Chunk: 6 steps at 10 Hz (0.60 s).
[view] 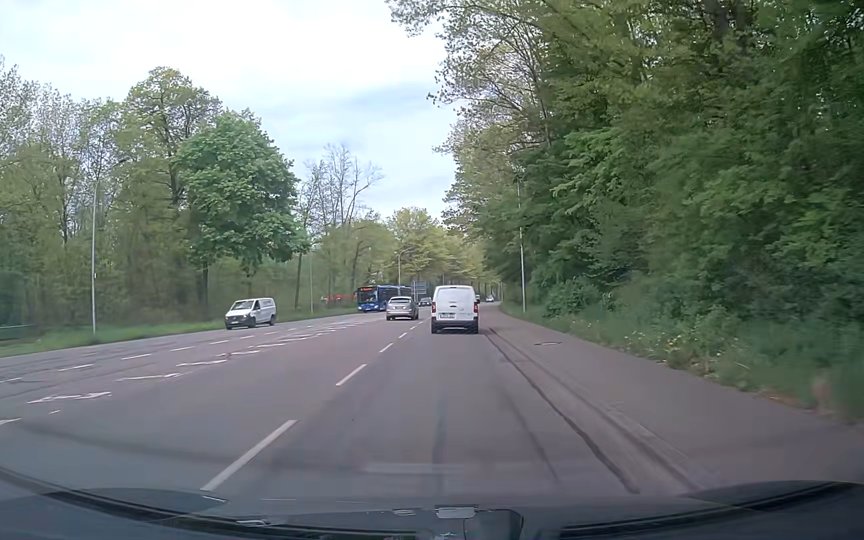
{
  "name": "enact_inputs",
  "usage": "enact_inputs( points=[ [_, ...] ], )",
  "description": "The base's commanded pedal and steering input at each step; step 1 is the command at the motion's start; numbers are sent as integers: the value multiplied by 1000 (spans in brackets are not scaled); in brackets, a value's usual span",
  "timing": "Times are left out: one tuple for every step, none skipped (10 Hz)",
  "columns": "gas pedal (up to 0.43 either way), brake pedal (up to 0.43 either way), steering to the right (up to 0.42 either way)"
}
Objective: Follow the waypoints while adhering to traffic rules and regulations
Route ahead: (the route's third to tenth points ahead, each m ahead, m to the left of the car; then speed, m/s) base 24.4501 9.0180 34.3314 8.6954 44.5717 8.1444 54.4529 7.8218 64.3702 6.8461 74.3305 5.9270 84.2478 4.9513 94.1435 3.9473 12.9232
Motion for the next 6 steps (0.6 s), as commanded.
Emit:
enact_inputs(
  points=[
    [79, 0, -2],
    [79, 0, -2],
    [79, 0, -2],
    [79, 0, -2],
    [67, 0, -2],
    [67, 0, -2]
  ],
)
